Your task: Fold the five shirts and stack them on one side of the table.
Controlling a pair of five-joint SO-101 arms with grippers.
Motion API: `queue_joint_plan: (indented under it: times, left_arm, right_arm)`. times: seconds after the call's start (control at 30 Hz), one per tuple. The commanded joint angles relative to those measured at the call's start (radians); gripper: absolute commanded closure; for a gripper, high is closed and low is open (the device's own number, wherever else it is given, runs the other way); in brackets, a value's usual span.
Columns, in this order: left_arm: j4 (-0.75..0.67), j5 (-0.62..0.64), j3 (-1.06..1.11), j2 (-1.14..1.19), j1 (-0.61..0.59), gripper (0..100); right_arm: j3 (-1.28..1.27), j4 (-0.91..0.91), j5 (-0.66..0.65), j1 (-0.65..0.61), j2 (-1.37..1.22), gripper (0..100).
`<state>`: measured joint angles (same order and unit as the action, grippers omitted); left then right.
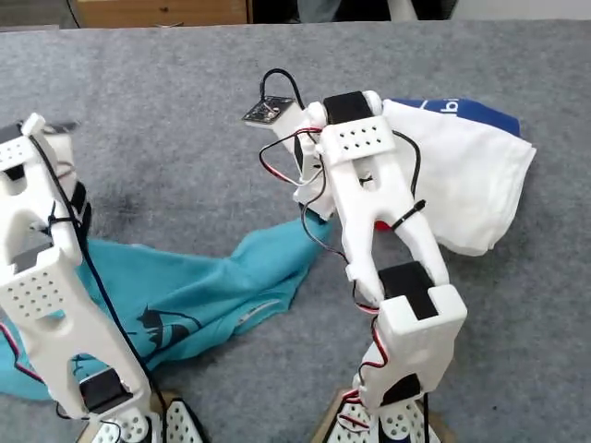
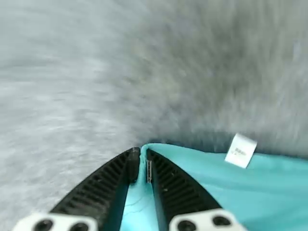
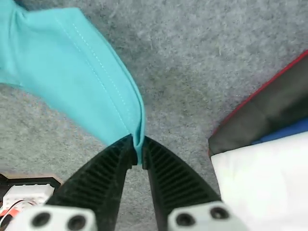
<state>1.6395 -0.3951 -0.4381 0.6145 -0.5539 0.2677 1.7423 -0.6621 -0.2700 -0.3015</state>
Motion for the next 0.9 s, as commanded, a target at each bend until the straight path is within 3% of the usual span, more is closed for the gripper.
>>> queue_joint_plan:
  times: [0.0, 0.17, 0.3, 0.37, 0.57, 0.77, 0.87]
  left_arm:
    - [-0.118, 0.218, -0.07, -0.149, -0.004, 97]
    - [-0.341, 0.465, 0.001, -0.166, -0.004, 97]
    - [-0.471, 0.545, 0.065, -0.153, -0.008, 96]
    - [-0.5, 0.582, 0.11, -0.138, -0.016, 90]
    - [-0.446, 0.664, 0.082, -0.149, -0.131, 74]
    - [-0.172, 0.629, -0.03, -0.25, -0.171, 75]
    - [-0.161, 0.548, 0.091, -0.235, -0.154, 86]
  right_arm:
    - [0.045, -0.031, 0.043, -0.011, 0.013, 98.6]
    - [0.082, -0.164, 0.11, -0.012, 0.005, 98.6]
    - [0.104, -0.308, 0.149, -0.012, 0.004, 98.6]
    - [0.085, -0.373, 0.17, -0.012, -0.001, 98.6]
    - [0.082, -0.434, 0.18, -0.009, -0.101, 98.6]
    - [0.082, -0.512, 0.18, -0.006, -0.222, 98.6]
    - [0.082, -0.54, 0.203, -0.006, -0.263, 98.6]
